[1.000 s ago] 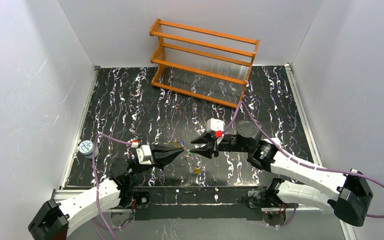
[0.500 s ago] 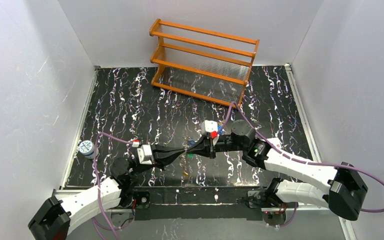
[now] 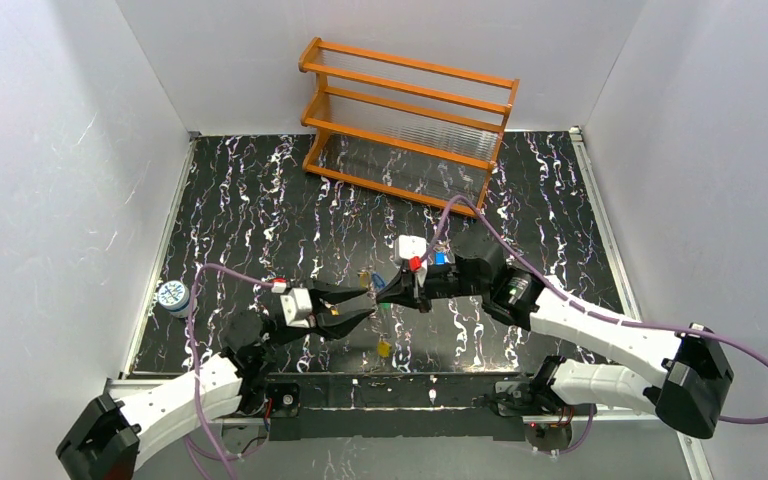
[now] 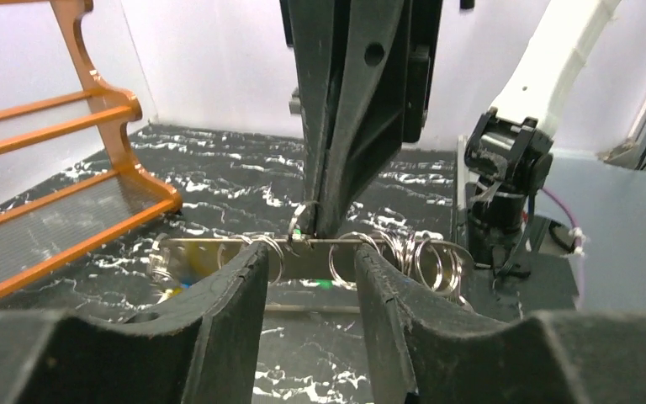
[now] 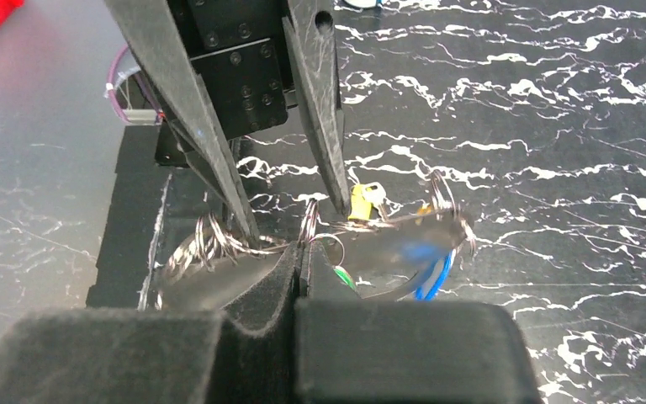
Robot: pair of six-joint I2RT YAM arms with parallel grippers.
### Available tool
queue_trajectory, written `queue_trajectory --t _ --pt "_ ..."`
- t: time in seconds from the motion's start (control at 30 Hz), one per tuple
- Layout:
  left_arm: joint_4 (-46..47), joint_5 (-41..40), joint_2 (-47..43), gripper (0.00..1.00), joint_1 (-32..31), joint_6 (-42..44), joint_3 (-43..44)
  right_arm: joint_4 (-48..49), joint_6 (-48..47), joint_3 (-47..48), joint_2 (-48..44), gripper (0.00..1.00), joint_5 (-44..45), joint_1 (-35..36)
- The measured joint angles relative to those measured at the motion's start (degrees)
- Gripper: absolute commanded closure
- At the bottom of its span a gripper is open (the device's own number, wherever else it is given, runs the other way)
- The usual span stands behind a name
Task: Put the keys on the keyring
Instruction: Adjust the keyring.
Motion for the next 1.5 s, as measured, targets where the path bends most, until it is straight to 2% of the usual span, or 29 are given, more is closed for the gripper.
queue_trajectory --t 0.13,0.3,0.4,0.6,0.77,1.2,1.3,1.4,1.5 --pt "-13.66 -0.17 -1.97 0.62 -0.04 5.62 4.28 -9.03 -3.26 5.27 1.88 0.99 1.77 0.00" --pt "-35.87 -1.27 -1.01 0.64 -0.04 16.26 16.09 -19.52 -6.80 9.94 5.14 0.99 3.21 0.00" --pt "-46.16 -1.49 0.92 0.64 -0.11 21.51 21.73 -24.65 -8.66 12.22 7.28 0.99 4.02 -0.07" --pt "-57.88 -0.96 4.28 0.67 -0.15 27.93 25.53 -30.18 -11.19 14.03 9.33 0.99 4.33 -0.04" --pt "-59.54 1.99 6.19 0.69 -0.15 29.35 25.55 -30.75 -11.47 14.08 9.33 0.99 3.39 -0.04" --pt "-50.51 6.67 8.57 0.74 -0.26 26.49 25.09 -30.60 -11.63 14.40 10.05 0.99 2.51 -0.07" --pt "-50.31 7.41 9.73 0.84 -0.26 26.38 25.09 -30.58 -11.63 14.40 10.05 0.99 2.49 -0.07" --pt "-50.53 7.80 10.43 0.87 -0.26 26.62 25.09 -30.58 -11.65 14.40 10.05 0.99 2.54 -0.07" --pt "-50.66 7.98 10.58 0.99 -0.26 26.99 25.09 -30.58 -11.78 14.40 10.05 0.99 2.58 -0.07"
